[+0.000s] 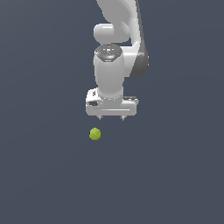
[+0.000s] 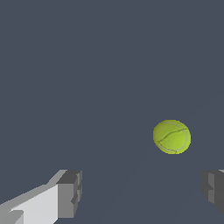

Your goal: Pick up the object and move it to a goal position.

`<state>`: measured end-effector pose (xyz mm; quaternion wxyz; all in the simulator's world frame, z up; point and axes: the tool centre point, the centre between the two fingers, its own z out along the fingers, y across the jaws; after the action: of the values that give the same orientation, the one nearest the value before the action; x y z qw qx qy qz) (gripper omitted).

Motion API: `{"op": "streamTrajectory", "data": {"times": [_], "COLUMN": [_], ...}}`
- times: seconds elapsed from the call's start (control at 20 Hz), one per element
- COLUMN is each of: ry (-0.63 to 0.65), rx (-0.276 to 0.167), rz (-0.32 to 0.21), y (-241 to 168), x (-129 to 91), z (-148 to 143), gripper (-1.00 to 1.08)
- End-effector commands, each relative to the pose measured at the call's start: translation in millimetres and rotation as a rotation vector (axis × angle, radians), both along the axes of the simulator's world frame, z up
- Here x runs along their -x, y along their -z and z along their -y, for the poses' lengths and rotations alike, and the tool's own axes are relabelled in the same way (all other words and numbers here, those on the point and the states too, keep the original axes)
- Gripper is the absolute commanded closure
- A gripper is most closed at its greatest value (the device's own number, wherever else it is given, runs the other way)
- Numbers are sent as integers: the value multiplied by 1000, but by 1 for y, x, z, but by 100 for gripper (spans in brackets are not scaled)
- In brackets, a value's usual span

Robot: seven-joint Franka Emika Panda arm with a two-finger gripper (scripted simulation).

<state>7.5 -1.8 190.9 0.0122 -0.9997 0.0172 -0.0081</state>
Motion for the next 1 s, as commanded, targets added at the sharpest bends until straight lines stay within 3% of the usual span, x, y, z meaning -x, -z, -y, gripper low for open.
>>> {"op": "streamTrajectory", "data": {"times": [0.0,0.45,0.95], "ry": [0,-53,-74], "rx": [0,-1,2], "rz": [0,35,33], "y": [0,-17,-12], "x": [0,-2,-3], "z": [0,-21,-16], "gripper": [-92,-92,-92]}}
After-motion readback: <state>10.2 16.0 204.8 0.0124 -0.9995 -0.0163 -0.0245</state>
